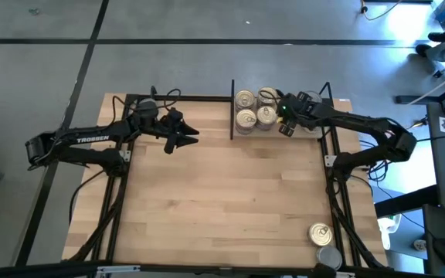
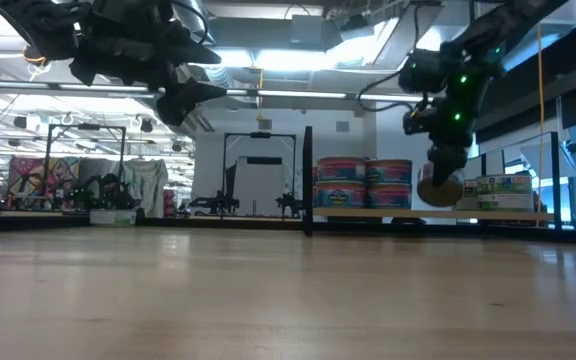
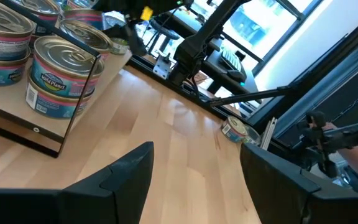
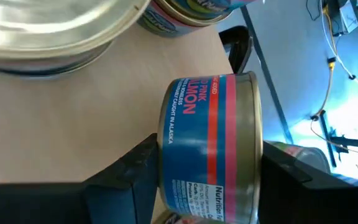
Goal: Stack canned seafood by type on shelf
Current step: Put the blue tuna can on the shelf
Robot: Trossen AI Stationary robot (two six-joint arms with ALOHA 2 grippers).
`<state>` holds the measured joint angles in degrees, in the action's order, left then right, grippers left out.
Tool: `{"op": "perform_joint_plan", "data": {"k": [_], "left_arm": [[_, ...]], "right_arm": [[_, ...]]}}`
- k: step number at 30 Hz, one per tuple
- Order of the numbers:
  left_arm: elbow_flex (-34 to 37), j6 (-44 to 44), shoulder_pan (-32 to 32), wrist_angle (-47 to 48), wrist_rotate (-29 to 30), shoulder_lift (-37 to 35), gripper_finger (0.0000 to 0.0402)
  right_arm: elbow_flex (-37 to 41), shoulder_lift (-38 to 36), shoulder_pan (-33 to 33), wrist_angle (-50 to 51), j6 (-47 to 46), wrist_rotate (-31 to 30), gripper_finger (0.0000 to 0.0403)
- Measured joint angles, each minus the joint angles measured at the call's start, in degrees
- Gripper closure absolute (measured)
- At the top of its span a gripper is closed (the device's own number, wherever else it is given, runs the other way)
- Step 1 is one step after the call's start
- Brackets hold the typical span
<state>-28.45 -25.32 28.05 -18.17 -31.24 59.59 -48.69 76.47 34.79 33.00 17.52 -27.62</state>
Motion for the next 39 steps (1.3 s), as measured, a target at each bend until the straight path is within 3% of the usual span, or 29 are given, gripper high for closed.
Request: {"op": "perform_joint_plan", "data": {"k": [16,25,32,39], "left_arm": [[0.00,0.39,0.00,0.00,0.00,0.00,0.0164],[0.00,0.41,0.00,0.00,0.00,0.02,0.0164],[0.00,0.41,-0.01,-0.02,0.00,0.01,0.0164],[0.00,0.35,-0.01,0.00,0.00,0.02,0.0164]], "right_arm": [[-0.09,7.02,4.69,-9.42,6.02,-3.24,0.0208],[-0.04,7.12,4.62,-9.53,6.49,-2.33,0.0099],[-0.04,5.23,4.56,-8.73,5.41,-0.93,0.0086],[-0.04,0.15,4.54,-3.43,2.26,6.26,0.0085]]}}
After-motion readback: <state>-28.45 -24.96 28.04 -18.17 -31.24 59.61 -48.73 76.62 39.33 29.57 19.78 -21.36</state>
